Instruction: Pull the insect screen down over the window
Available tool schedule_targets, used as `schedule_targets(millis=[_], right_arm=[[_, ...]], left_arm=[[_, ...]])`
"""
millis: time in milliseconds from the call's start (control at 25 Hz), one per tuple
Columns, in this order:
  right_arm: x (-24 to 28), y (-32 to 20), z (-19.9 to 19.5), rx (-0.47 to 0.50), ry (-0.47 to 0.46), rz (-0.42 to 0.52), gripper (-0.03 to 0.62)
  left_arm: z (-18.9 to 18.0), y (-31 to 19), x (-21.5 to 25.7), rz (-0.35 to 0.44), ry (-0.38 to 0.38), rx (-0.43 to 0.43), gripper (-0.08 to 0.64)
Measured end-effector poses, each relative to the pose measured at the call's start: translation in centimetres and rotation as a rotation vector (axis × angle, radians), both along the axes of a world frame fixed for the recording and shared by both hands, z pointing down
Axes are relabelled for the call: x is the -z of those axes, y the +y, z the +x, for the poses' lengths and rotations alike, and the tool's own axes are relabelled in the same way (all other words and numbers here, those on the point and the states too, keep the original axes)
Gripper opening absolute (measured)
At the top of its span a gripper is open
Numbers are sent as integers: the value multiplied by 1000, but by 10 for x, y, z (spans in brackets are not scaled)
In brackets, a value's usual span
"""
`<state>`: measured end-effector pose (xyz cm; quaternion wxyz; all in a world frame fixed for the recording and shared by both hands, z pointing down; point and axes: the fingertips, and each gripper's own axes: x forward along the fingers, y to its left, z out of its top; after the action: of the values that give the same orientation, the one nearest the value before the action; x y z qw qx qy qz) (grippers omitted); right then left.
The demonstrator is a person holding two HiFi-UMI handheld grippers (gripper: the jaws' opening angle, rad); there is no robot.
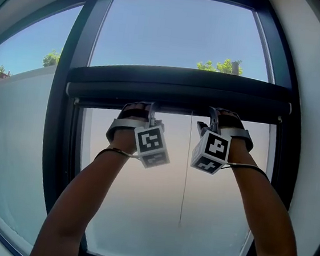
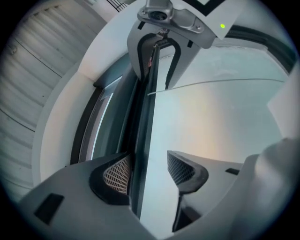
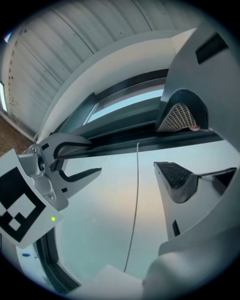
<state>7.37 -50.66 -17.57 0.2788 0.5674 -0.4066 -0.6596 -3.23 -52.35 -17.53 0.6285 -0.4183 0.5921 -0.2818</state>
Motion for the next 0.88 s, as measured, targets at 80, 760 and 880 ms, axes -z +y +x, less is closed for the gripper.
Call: schedule_targets(millis=[80, 760, 880], right_arm=[[-1, -8, 0, -54, 34, -21, 190], [-12, -16, 7, -179, 100, -135, 210], [-20, -13, 7, -189, 102, -190, 210]], left_arm=[[-2, -5, 0, -7, -12, 28, 225], [-5, -5, -16, -158, -98, 108, 272], [-4, -2, -23, -215, -83, 104, 272]])
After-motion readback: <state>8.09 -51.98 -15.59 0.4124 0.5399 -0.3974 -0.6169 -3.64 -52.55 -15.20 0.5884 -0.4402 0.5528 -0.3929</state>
